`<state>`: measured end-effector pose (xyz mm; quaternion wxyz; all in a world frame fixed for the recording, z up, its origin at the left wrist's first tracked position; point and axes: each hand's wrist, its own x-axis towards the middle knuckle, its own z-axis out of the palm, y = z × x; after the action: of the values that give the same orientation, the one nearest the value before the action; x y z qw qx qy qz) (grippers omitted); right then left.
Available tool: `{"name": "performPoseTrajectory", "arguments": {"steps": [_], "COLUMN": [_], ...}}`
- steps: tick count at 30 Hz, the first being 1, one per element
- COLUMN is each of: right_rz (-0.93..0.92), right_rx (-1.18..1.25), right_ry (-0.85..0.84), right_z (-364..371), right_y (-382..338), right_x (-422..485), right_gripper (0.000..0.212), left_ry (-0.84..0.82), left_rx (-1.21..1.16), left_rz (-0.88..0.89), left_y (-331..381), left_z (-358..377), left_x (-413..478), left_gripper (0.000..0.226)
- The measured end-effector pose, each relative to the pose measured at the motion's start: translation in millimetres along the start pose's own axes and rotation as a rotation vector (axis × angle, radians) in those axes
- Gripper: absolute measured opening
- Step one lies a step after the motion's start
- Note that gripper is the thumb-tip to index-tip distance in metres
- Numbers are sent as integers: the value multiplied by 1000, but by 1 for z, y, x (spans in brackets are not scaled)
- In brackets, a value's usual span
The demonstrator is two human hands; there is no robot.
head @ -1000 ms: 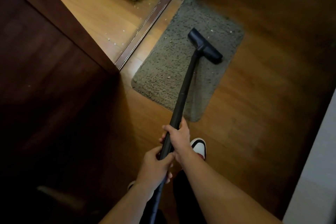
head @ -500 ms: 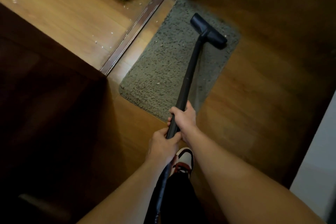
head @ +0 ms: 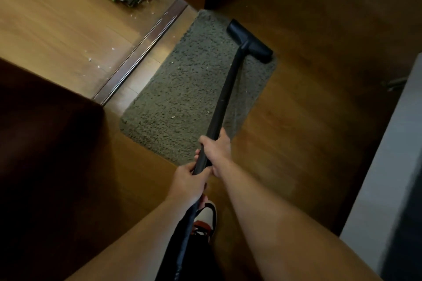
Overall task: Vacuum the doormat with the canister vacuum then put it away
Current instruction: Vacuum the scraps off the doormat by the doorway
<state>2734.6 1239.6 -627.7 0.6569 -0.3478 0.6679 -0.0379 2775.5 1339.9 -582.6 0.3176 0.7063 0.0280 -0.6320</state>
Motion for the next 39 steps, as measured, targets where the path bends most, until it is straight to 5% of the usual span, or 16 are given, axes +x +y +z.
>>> {"name": "performPoseTrajectory", "arguments": {"steps": [13, 23, 39], "right_rz": [65, 40, 7], "right_rx": [-7, 62, -22], "right_ry": [11, -7, 32], "right_z": [57, 108, 16], "right_y": [72, 118, 49], "right_x": [-81, -127, -41], "right_gripper": [78, 71, 73], "left_ry": [-24, 12, -45], "left_rx": [127, 139, 179], "left_rz": [-98, -83, -60], "left_y": [-70, -112, -39], "left_z": [-70, -126, -29], "left_x": [-59, -97, -33], "left_gripper": [19, 14, 14]}}
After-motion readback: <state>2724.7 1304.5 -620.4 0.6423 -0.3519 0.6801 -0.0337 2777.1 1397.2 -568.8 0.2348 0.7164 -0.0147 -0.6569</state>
